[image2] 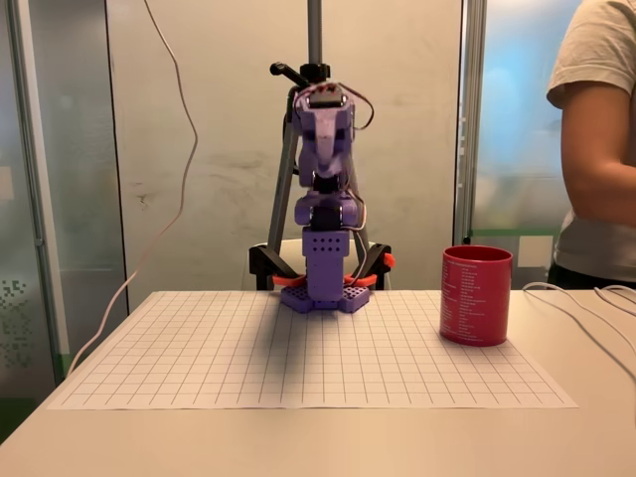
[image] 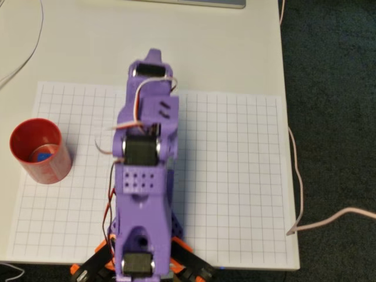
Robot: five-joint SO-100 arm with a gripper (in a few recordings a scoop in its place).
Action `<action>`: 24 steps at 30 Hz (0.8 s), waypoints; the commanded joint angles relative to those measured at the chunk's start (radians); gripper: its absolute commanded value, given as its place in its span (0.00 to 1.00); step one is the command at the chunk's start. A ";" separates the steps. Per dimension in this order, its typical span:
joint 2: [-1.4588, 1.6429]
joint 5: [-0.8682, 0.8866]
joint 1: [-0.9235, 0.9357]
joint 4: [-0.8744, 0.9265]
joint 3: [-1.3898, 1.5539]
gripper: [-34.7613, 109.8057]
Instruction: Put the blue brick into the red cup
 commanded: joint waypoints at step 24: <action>0.060 0.075 -0.101 0.097 0.528 0.25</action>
